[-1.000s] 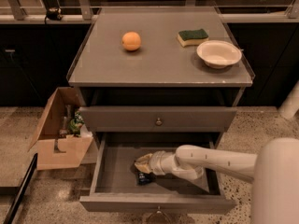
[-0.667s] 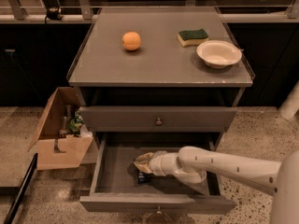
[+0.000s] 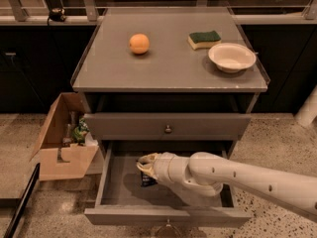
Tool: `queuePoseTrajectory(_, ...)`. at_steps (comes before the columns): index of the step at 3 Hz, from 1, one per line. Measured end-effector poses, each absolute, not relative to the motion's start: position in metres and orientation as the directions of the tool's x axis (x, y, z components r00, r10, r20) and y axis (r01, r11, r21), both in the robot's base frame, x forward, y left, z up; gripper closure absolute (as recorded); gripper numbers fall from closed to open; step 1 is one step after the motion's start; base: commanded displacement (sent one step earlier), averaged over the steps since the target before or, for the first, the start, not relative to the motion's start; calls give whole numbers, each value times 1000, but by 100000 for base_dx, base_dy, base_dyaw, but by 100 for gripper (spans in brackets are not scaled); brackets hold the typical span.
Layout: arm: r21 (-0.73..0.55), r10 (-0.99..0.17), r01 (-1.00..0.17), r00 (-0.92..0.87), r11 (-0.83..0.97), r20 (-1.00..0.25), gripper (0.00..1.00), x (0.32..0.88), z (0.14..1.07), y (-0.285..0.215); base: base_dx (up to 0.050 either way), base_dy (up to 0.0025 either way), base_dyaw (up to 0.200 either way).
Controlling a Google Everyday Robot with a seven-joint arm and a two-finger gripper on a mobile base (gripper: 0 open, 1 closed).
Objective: Pick rxbar blueberry from middle drawer and place on counter
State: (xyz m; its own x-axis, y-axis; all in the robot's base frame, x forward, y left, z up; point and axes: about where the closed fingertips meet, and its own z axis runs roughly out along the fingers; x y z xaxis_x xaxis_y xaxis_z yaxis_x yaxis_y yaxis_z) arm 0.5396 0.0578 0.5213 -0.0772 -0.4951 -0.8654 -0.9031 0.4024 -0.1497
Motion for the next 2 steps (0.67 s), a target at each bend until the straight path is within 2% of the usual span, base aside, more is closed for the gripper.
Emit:
queuePoseTrajectory(1, -210, -506, -905, -7, 371, -862, 100, 547, 557, 63, 0, 0, 0)
queuePoseTrajectory(2, -210, -506, -905, -7, 370, -862, 100, 547, 557, 63, 0, 0, 0)
